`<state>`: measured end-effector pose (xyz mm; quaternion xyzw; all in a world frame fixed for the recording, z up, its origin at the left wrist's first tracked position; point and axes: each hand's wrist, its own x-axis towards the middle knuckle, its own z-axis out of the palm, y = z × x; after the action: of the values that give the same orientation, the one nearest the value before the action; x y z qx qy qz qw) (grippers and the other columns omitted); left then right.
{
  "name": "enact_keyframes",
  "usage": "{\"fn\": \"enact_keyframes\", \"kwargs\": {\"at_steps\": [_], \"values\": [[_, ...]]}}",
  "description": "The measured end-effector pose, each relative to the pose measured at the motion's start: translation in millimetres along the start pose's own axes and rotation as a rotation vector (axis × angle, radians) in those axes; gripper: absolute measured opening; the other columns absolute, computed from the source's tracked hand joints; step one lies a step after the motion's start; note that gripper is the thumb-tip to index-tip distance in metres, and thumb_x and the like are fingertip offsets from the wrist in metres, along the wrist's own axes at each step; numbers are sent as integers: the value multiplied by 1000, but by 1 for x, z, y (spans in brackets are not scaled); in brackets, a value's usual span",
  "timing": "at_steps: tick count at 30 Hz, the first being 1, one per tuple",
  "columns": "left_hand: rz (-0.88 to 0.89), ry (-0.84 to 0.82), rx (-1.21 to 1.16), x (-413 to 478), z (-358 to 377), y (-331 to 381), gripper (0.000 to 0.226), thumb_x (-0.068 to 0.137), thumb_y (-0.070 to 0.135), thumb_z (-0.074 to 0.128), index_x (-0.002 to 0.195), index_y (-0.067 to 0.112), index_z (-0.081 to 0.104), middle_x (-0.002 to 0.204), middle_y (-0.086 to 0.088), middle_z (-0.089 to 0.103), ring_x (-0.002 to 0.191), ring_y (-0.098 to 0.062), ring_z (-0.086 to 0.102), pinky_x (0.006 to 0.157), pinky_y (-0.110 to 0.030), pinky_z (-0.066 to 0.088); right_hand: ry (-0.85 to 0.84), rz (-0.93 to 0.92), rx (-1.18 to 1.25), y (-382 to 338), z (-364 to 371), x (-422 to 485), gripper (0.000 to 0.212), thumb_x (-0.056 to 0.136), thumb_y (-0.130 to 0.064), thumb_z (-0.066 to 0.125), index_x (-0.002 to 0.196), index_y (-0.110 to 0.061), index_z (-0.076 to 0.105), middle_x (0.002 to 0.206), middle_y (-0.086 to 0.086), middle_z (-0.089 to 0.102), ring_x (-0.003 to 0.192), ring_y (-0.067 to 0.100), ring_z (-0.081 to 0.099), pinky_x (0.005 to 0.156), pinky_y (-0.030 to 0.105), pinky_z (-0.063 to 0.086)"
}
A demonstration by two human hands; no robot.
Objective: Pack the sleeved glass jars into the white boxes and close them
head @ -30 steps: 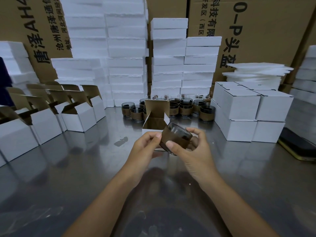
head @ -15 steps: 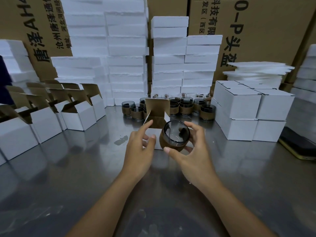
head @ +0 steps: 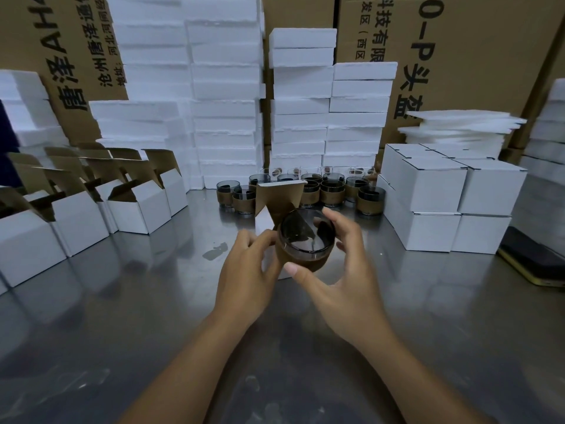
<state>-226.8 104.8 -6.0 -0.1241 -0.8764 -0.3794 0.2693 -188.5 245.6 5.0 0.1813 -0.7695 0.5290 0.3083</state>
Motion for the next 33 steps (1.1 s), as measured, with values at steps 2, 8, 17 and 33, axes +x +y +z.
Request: {"fn": "enact_keyframes", "kwargs": {"at_steps": [2, 8, 17, 33], "values": [[23, -44, 10, -2, 1, 2, 15, 86, 23, 62, 100, 22, 56, 97, 1, 51, 88, -15, 51, 72, -27, 48, -17, -29, -10, -4, 2, -1, 69, 69, -48, 70, 127, -48, 32, 126, -38, 38, 121, -13, 38, 94, -1, 26], [209, -104, -104, -7, 2, 10, 29, 89, 29, 55, 117, 27, 54, 109, 6, 59, 96, -7, 54, 77, -29, 50, 15, 5, 61, -3, -2, 1, 70, 70, -49, 68, 130, -49, 31, 131, -23, 45, 126, -3, 41, 103, 20, 34], [391, -14, 12, -10, 1, 17, 12, 85, 28, 57, 85, 16, 60, 73, 10, 45, 64, -8, 46, 55, -19, 39, 83, 57, 125, 0, -6, 8, 68, 76, -37, 66, 134, -40, 31, 124, -32, 45, 118, -15, 42, 93, 1, 31], [367, -41, -36, -8, 1, 12, 16, 84, 35, 56, 83, 19, 57, 72, 8, 49, 67, -8, 46, 58, -31, 44, 14, -1, -274, 2, -14, 8, 28, 80, -22, 69, 82, -32, 43, 131, -3, 42, 127, 19, 39, 97, 45, 40]]}}
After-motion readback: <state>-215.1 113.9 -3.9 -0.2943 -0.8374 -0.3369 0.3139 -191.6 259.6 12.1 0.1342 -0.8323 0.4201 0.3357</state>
